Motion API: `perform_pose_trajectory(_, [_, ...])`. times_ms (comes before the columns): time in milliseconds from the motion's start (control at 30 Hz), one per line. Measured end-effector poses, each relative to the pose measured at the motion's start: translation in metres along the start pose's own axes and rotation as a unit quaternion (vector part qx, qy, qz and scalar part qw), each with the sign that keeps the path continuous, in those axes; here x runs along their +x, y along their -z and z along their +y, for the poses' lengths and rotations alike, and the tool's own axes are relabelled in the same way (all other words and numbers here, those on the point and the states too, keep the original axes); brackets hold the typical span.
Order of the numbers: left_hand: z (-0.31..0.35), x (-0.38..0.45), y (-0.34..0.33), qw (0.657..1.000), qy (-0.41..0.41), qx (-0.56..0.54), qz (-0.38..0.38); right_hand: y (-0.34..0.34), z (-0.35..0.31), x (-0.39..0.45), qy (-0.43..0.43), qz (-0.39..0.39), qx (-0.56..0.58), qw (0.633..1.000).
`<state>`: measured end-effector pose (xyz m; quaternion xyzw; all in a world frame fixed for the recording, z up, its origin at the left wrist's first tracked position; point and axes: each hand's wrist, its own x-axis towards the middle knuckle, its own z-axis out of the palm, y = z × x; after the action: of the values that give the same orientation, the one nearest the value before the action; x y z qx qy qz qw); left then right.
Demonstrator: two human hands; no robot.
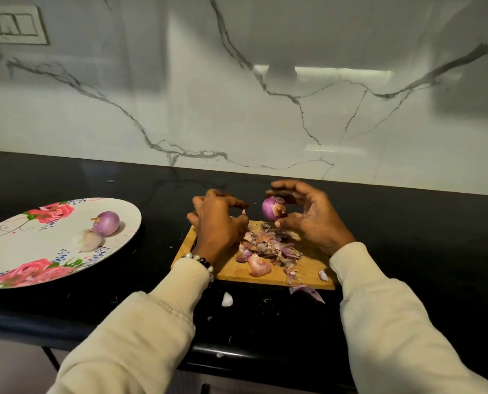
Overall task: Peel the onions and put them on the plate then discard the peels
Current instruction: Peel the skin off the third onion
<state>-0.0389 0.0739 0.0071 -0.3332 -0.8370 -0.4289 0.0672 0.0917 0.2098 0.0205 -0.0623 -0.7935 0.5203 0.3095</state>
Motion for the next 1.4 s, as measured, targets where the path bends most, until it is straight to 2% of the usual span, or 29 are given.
perform_pose_trajectory(67, [0.000, -0.002, 0.000, 0.997, -0.017, -0.079, 0.000, 0.000, 0.000, 0.000, -0.008, 0.001, -0.011, 1.000])
perform_pose_trajectory(167, [0.005, -0.006, 0.001, 0.972, -0.037, -0.232, -0.010, 0.000, 0.000, 0.000, -0.007, -0.004, -0.015, 1.000])
perform_pose_trajectory(233, [0.011, -0.011, 0.004, 0.957, -0.052, -0.283, -0.036, -0.001, 0.001, 0.000, -0.009, -0.011, -0.013, 1.000])
perform_pose_trajectory(333, [0.011, -0.011, 0.003, 0.955, -0.090, -0.277, -0.062, -0.002, 0.001, 0.000, -0.016, -0.020, -0.010, 1.000])
perform_pose_trajectory(533, [0.010, -0.011, 0.004, 0.957, -0.091, -0.264, -0.076, 0.000, 0.003, 0.001, 0.008, -0.008, -0.049, 0.999])
perform_pose_trajectory(833, [0.011, -0.012, 0.006, 0.943, -0.074, -0.311, -0.092, 0.003, 0.003, 0.002, 0.016, 0.014, -0.093, 0.995])
perform_pose_trajectory(1167, [0.009, -0.011, 0.004, 0.947, -0.066, -0.308, -0.061, 0.001, 0.000, 0.001, 0.011, 0.005, -0.099, 0.995])
perform_pose_trajectory(1267, [0.010, -0.010, 0.004, 0.942, -0.059, -0.327, -0.056, 0.000, 0.002, 0.001, 0.014, 0.011, -0.093, 0.996])
perform_pose_trajectory(1400, [0.013, -0.014, 0.004, 0.925, -0.061, -0.363, -0.089, 0.001, 0.003, 0.002, 0.023, 0.027, -0.091, 0.995])
